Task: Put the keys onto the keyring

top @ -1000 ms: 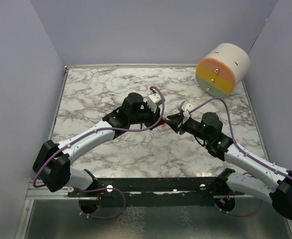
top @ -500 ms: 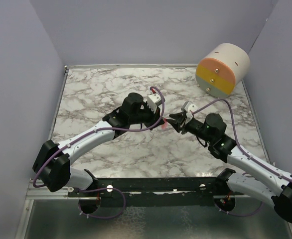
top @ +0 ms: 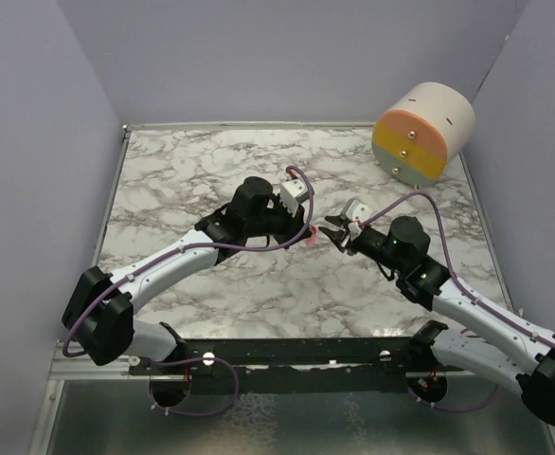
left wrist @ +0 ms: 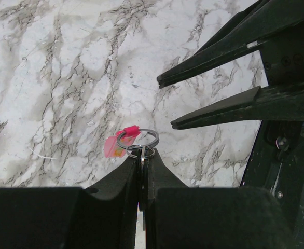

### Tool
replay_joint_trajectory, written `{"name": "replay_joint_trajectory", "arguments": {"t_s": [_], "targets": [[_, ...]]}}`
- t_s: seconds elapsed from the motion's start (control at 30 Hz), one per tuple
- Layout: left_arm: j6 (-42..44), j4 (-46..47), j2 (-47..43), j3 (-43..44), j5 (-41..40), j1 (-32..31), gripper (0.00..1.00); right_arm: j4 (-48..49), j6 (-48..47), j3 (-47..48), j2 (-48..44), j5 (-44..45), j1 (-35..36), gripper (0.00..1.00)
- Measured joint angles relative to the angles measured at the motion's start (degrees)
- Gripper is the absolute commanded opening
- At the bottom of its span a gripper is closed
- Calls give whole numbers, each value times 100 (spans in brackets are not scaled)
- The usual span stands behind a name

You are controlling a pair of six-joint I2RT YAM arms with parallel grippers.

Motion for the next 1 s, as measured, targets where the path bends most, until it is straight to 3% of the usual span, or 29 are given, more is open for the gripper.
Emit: {"name": "replay_joint_trajectory", "arguments": {"t_s": [0.5,1.0], "targets": [[85,-162,0,0,4,0,0,-269,-275,15,568,-529,0,30],[85,-188,0,0,96,0,0,37,-267,28,935,-507,0,28]]}}
